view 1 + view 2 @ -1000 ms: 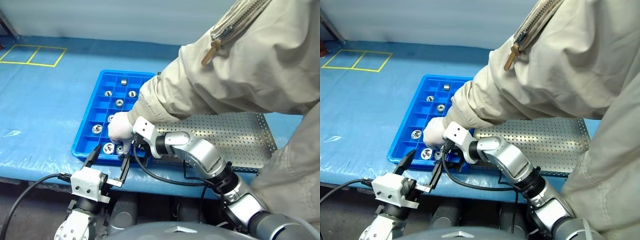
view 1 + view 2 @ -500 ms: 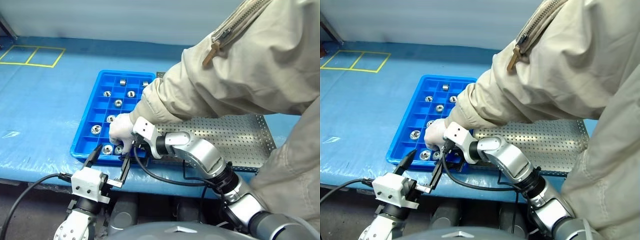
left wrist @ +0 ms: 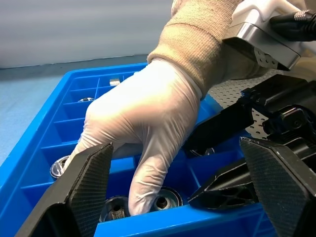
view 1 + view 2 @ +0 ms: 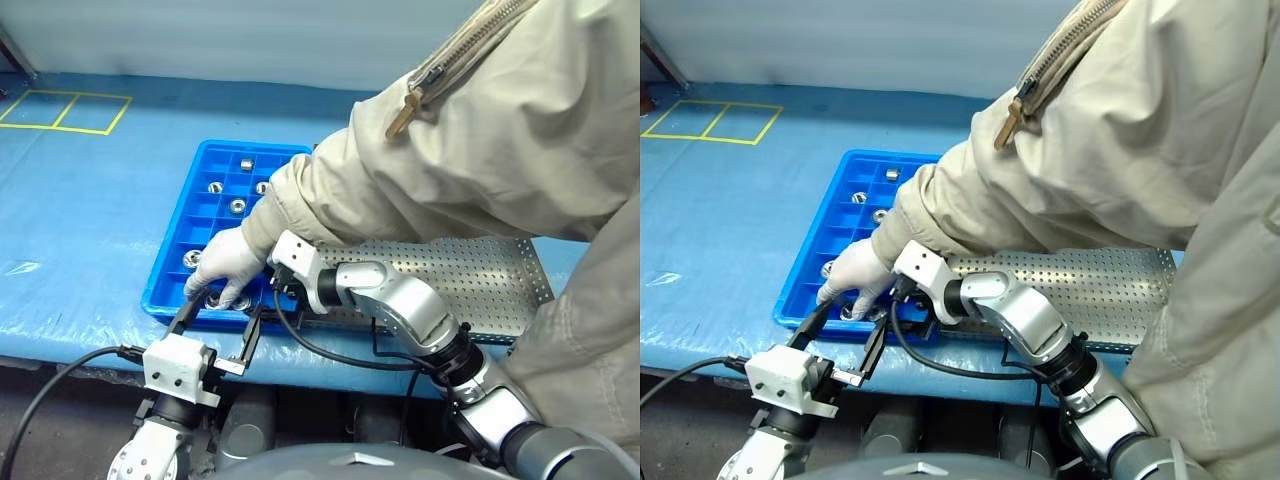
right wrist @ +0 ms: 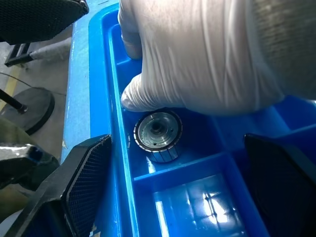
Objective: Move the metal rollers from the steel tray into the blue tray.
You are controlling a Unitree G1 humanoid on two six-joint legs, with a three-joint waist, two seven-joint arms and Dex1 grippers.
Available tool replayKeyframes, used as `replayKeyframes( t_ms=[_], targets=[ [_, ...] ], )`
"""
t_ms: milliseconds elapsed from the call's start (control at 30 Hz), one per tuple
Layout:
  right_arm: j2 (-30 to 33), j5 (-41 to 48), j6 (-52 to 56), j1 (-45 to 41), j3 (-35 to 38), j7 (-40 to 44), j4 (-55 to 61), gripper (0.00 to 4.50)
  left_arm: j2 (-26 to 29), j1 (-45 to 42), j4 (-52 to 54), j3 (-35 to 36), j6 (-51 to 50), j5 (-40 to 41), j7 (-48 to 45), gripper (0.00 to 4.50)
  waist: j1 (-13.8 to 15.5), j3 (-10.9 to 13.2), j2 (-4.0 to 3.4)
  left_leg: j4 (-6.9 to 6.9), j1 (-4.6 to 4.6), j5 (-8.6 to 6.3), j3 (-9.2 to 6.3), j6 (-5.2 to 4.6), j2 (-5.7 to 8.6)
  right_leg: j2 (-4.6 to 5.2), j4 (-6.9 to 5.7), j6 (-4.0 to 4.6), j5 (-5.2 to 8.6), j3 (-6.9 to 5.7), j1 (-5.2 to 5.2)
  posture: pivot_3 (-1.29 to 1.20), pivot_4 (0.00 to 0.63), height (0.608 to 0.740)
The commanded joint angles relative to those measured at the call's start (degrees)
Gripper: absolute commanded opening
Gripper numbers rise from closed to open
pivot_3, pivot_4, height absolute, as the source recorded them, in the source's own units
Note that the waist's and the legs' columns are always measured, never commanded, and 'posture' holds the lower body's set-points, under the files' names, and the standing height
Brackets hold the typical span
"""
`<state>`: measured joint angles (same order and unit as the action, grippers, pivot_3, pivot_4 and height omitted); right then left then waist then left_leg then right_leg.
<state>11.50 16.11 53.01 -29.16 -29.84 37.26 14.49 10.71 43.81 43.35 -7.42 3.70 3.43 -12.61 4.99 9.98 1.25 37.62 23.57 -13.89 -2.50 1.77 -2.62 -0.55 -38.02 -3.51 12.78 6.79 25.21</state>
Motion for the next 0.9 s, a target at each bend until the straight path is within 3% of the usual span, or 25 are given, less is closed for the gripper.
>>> replayKeyframes(
  t_ms=[33, 900],
  targets=[
    [0.0, 0.5, -0.5, -0.1, 1.3, -0.3, 2.1, 4.49, 0.3, 0.0, 0.9, -0.6, 0.0, 0.6, -0.2, 4.50, 0.0, 0.0, 0.00, 0.00, 0.00, 0.00, 0.00, 0.00, 0.00, 0.00, 0.00, 0.00, 0.00, 0.00, 0.00, 0.33, 0.150, 0.740],
    [0.0, 0.5, -0.3, 0.2, 1.1, -0.8, 2.3, 4.49, 0.5, -0.3, 0.4, -0.5, 0.2, 0.8, -0.6, 4.50, 0.0, 0.0, 0.00, 0.02, 0.00, 0.00, 0.00, 0.00, 0.00, 0.00, 0.00, 0.00, 0.00, 0.00, -0.01, 0.32, 0.150, 0.740]
  ],
)
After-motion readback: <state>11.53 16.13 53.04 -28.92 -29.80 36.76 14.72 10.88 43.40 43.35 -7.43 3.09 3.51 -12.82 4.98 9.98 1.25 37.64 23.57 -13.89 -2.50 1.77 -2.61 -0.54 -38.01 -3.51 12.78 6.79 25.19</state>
